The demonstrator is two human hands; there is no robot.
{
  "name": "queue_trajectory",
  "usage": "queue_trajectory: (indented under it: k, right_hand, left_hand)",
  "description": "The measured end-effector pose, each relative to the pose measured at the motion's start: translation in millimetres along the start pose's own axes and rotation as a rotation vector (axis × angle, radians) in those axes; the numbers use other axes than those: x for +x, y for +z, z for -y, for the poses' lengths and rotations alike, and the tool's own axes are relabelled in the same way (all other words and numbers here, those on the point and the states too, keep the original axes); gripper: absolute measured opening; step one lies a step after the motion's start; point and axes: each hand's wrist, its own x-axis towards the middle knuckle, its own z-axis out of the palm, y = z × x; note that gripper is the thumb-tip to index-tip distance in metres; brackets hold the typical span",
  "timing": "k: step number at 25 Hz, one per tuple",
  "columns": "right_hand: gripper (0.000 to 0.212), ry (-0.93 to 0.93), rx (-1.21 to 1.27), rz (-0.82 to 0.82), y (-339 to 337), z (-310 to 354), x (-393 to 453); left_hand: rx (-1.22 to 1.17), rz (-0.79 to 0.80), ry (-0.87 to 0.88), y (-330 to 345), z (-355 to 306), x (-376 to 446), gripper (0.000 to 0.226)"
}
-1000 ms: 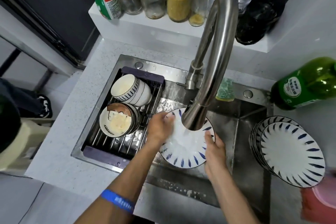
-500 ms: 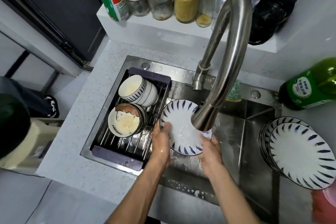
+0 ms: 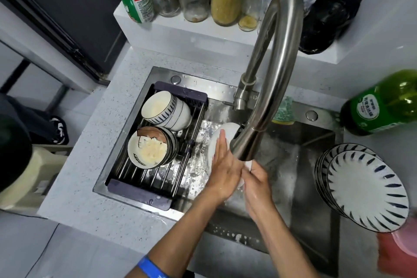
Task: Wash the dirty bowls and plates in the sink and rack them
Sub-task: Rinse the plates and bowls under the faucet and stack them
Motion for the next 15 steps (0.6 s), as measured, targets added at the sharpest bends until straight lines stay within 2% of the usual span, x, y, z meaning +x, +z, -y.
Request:
queue_trajectory:
  k: [2,5,6,7,9,10,11,12,13,15]
  right_hand:
    - [0.027,0.183,0.364,0.004,8.3,4.2,-3.3]
    - [0.035,0.274,0.602,0.111,6.3,10.0,-9.2]
    - [0.038,0.301,0.631,0.104,3.4,8.6,-9.1]
    - [0.04,0.322,0.659,0.082,1.0,8.9,-8.1]
    - [0.042,0.346,0.703,0.024,-4.1,3.5,-2.8]
    - [0.042,0.363,0.685,-0.001,-4.7,1.1,0.2]
    - [0.039,0.396,0.624,-0.016,-2.6,1.3,1.6]
    - [0.035,0.447,0.491,-0.037,-0.2,0.6,4.4]
    - [0.031,0.493,0.317,-0.037,1.3,3.3,7.8]
    - [0.031,0.574,0.052,-0.017,-3.9,12.8,14.6]
  left_hand:
    - [0.333,-0.005,0.107,-3.5,7.1,3.2,0.051]
    - [0.558,-0.084,0.025,-29.4,18.6,15.8,0.06]
    - [0.534,-0.102,-0.037,-34.3,22.4,16.3,0.062]
    - [0.377,-0.159,-0.111,-38.3,23.8,14.5,0.066]
    - [-0.271,-0.318,-0.338,-46.9,22.4,6.0,0.073]
    - [-0.607,-0.333,-0.422,-52.2,21.2,3.3,0.066]
    - [-0.797,-0.336,-0.47,-58.0,20.1,0.5,0.055]
    - [-0.823,-0.318,-0.479,-64.5,17.6,-2.8,0.049]
    - [-0.74,-0.286,-0.446,-70.4,17.3,-5.7,0.047]
    - [-0.444,-0.149,-0.31,-77.2,16.8,-14.5,0.041]
